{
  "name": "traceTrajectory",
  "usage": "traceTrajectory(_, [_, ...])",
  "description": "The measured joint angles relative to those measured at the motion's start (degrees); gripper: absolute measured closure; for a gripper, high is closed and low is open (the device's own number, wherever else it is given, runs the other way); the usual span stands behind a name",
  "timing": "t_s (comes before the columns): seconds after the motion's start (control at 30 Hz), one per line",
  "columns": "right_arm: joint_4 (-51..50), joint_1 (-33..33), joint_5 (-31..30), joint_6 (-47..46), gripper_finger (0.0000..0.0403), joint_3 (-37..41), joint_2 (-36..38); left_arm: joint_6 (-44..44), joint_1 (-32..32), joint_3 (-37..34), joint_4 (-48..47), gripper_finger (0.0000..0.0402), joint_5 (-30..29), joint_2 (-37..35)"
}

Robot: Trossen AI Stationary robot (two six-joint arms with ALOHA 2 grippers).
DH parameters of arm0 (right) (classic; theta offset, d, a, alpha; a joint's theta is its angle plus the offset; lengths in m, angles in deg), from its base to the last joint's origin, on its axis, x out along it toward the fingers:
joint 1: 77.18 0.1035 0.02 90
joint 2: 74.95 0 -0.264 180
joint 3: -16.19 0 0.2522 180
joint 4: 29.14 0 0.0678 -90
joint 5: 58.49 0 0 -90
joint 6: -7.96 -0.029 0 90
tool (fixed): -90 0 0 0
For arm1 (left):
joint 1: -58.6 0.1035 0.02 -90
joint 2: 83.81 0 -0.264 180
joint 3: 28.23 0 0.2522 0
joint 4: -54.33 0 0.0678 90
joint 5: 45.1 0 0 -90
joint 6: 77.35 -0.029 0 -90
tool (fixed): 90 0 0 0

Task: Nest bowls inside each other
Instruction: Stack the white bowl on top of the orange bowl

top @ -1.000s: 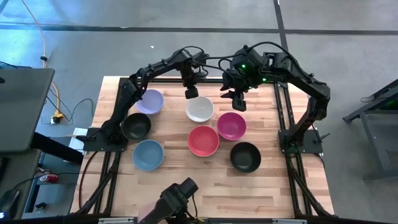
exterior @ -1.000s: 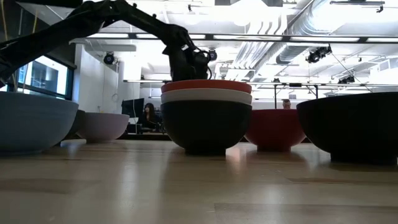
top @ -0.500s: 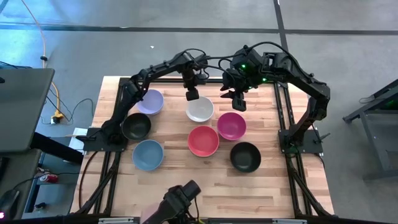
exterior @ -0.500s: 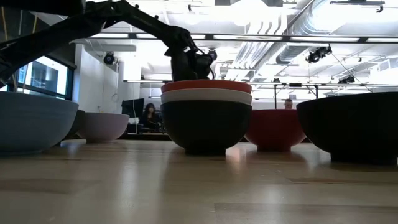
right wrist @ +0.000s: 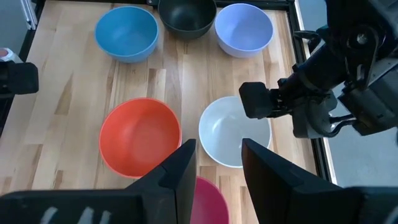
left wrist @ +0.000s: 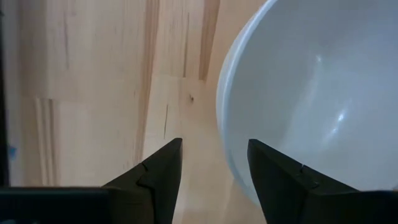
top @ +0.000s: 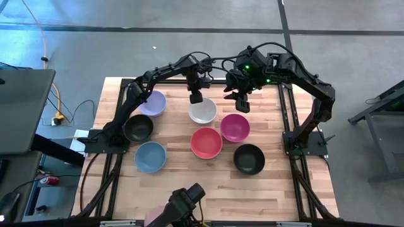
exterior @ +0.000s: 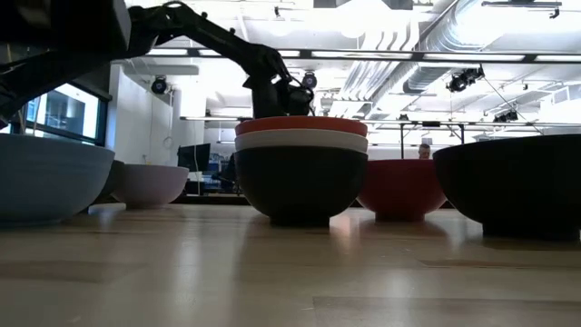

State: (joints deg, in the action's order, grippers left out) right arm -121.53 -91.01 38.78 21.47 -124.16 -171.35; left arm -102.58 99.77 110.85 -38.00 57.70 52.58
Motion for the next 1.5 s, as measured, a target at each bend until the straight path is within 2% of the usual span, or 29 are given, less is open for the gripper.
traceTrajectory(0.4, [-0.39, 0.0, 0.0, 0.75, 0.0284, 0.0, 0.0, -0.57, 0.13, 0.0, -0.17, 0.0289, 0.5, 1.22])
traceTrajectory(0.7, [0.04, 0.0, 0.0, 1.11, 0.0284, -0.02, 0.0, -3.17, 0.62, 0.0, -1.28, 0.0394, 1.23, 1.22])
traceTrajectory(0.97, [0.09, 0.0, 0.0, 1.66, 0.0284, -0.09, -0.64, -3.5, 1.43, 0.29, -2.05, 0.0398, 1.96, 1.22])
traceTrajectory(1.13, [0.46, -0.05, 0.0, 2.03, 0.0284, -0.09, -1.44, -3.53, 1.81, 3.34, -5.74, 0.0399, 1.5, 1.22])
traceTrajectory(1.3, [0.44, -0.45, -0.02, 2.98, 0.0284, -0.09, -1.86, -3.5, 1.47, 9.43, -11.58, 0.04, 1.34, 1.2])
traceTrajectory(1.5, [0.42, -0.81, -0.02, 4.37, 0.0284, -0.09, -1.86, -4.07, -1.47, 9.75, -11.23, 0.0401, 1.44, -2.53])
